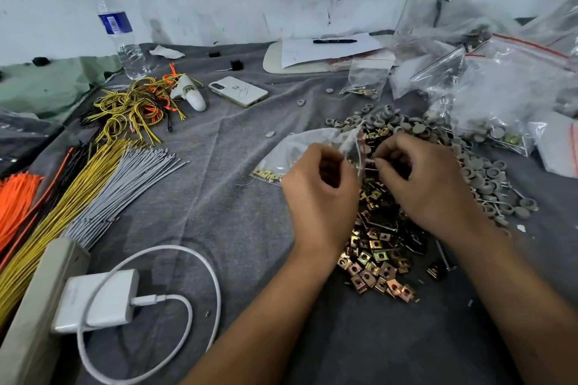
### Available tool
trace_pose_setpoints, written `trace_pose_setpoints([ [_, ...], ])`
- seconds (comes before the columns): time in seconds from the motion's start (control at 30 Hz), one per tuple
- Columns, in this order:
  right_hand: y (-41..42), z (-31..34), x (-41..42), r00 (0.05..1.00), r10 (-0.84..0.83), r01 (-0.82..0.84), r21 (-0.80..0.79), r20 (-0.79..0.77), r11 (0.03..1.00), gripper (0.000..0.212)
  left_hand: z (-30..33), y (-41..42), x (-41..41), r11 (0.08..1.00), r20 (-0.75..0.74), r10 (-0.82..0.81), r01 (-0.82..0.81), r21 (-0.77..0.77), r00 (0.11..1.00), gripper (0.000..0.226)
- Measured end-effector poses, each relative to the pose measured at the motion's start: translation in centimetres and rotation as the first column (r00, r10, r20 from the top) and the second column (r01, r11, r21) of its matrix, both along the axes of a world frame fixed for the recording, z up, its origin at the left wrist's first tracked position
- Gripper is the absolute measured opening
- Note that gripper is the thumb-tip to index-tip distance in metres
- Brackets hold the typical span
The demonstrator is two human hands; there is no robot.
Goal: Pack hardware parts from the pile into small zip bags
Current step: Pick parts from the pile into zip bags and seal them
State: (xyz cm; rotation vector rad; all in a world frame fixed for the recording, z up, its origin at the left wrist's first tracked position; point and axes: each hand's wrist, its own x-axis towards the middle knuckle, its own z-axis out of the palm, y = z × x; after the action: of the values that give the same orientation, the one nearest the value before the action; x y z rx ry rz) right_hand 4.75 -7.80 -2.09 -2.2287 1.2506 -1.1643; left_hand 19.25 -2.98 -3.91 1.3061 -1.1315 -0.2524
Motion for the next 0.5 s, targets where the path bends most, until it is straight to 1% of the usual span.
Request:
trace_pose_setpoints([
  [0.07,0.27,0.1,0.28,0.999,0.033,-0.033,-0.025,0.021,0.999,0.009,-0.08,-0.14,0.07,1.0,0.0,0.005,-0.005,-0.028,1.0,0.014],
  [0.2,0.62,0.38,0.47,0.993,0.072,-0.067,-0.057,0.091,0.996,0.013,-0.05,0.01,-0.18,0.994,0.081,-0.011,0.02,-0.111,0.997,0.013],
  [0.3,0.77,0.55,0.53,0.989,0.048,-0.035,-0.095,0.14,0.995,0.013,-0.25,-0.03,-0.21,0.99,0.152,-0.028,0.048,-0.131,0.988,0.009],
  [0.37,0.84,0.62,0.51,0.984,0.026,-0.015,-0.066,0.174,0.998,0.013,-0.36,-0.05,-0.23,0.989,0.182,-0.033,0.059,-0.139,0.983,0.006],
  [0.5,0.92,0.62,0.67,0.992,0.043,-0.041,-0.02,0.12,0.999,0.012,-0.42,-0.13,-0.31,0.988,0.21,-0.043,0.073,-0.139,0.977,0.009],
])
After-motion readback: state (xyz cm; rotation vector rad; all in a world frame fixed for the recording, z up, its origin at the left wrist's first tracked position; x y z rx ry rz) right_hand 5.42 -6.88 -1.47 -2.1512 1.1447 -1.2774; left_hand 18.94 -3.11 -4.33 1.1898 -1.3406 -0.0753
